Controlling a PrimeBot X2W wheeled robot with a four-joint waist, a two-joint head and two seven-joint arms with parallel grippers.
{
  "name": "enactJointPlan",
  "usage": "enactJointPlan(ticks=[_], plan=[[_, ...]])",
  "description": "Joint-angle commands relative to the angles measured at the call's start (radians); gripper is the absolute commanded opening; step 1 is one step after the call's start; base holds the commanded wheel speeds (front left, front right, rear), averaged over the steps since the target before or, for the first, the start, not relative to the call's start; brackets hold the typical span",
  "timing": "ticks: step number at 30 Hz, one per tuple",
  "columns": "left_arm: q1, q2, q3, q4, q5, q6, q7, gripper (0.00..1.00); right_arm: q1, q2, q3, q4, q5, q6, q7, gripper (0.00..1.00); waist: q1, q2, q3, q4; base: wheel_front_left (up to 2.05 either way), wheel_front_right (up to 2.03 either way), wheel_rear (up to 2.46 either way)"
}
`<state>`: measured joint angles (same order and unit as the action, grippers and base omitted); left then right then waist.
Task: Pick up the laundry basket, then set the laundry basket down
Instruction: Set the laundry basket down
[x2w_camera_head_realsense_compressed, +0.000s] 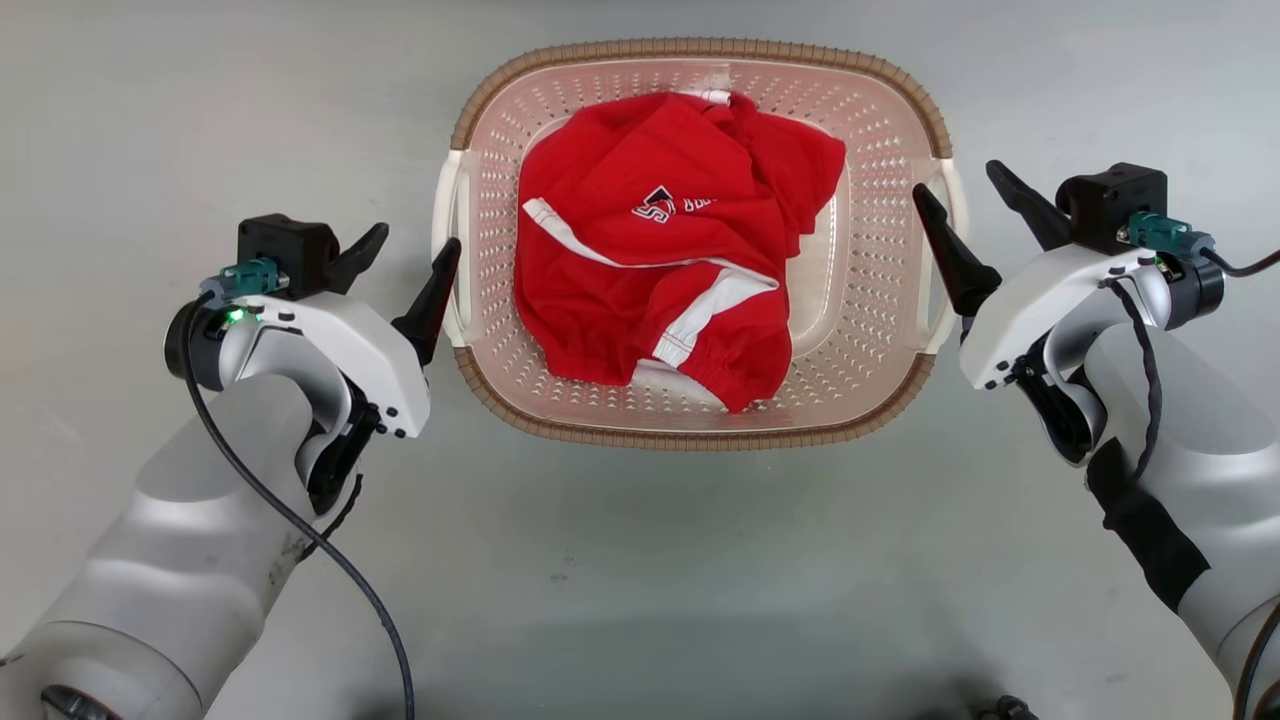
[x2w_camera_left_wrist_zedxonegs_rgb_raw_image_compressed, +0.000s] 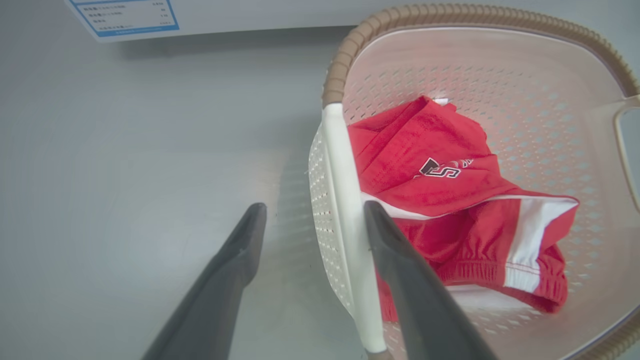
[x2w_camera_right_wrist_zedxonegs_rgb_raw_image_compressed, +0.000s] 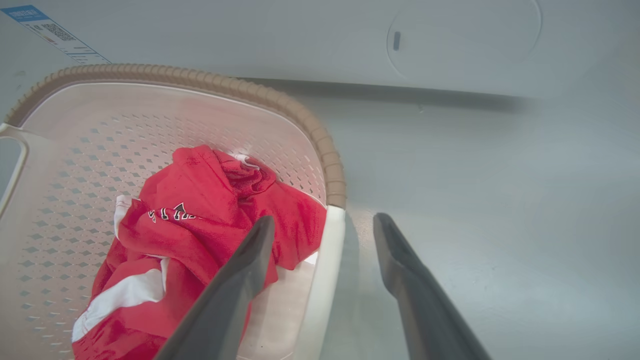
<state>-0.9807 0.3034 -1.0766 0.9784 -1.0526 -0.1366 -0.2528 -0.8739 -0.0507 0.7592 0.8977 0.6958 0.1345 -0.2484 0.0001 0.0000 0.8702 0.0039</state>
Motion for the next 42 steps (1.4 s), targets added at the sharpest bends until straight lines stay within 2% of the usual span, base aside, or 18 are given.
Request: enactJointPlan(ticks=[1,12,28,42], plan=[[0.035,0.039,0.022,0.002,-0.009,0.006,-0.009,1.00,0.055,0.001,0.010,-0.005,0.010,-0.004,-0.013,1.00,-0.0001,0.0000,-0.021,-0.002,0.00,0.00,0.00],[0.095,0.046,0.042,0.013,-0.016,0.006,-0.009,1.00,0.082,0.001,0.009,-0.013,0.014,-0.004,-0.013,1.00,-0.0001,0.0000,-0.117,-0.003,0.00,0.00,0.00],[0.184,0.040,0.062,0.053,-0.019,0.006,-0.009,1.00,0.170,0.001,-0.029,-0.010,-0.002,-0.004,-0.013,1.00,-0.0001,0.0000,-0.322,0.014,0.00,0.00,0.00],[0.256,0.030,0.119,0.074,0.015,0.006,-0.009,1.00,0.256,0.001,-0.059,-0.013,-0.001,-0.004,-0.013,1.00,-0.0001,0.0000,-0.491,0.034,0.00,0.00,0.00]])
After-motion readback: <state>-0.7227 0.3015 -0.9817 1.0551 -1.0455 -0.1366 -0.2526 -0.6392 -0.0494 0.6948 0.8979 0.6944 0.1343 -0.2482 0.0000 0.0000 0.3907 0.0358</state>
